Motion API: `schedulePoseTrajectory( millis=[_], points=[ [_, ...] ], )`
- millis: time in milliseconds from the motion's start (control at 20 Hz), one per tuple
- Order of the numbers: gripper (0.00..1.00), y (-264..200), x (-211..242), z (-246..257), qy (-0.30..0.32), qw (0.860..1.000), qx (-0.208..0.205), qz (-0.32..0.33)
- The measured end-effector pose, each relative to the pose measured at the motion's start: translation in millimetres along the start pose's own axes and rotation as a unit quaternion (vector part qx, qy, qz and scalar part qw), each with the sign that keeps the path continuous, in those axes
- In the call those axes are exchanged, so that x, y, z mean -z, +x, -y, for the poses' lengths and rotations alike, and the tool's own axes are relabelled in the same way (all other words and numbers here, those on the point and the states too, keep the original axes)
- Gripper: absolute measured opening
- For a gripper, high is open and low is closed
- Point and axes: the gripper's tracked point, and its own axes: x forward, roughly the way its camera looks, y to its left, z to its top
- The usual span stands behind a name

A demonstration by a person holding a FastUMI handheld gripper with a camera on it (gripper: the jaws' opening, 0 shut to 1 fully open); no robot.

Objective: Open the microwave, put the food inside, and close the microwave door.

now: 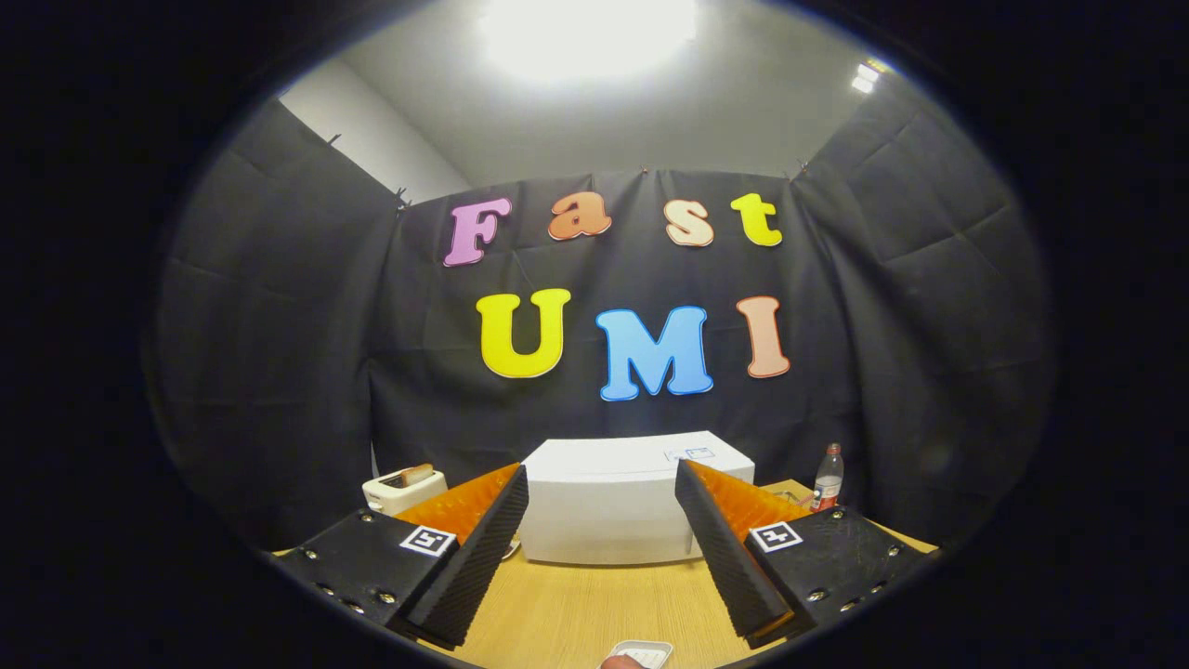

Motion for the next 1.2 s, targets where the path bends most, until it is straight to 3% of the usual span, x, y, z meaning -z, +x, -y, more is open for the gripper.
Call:
schedulePoseTrajectory(
  millis=[1200],
  points=[
    [0.99, 8, -8, -28, -0.005, 1.000, -0.025, 0.019]
  ],
)
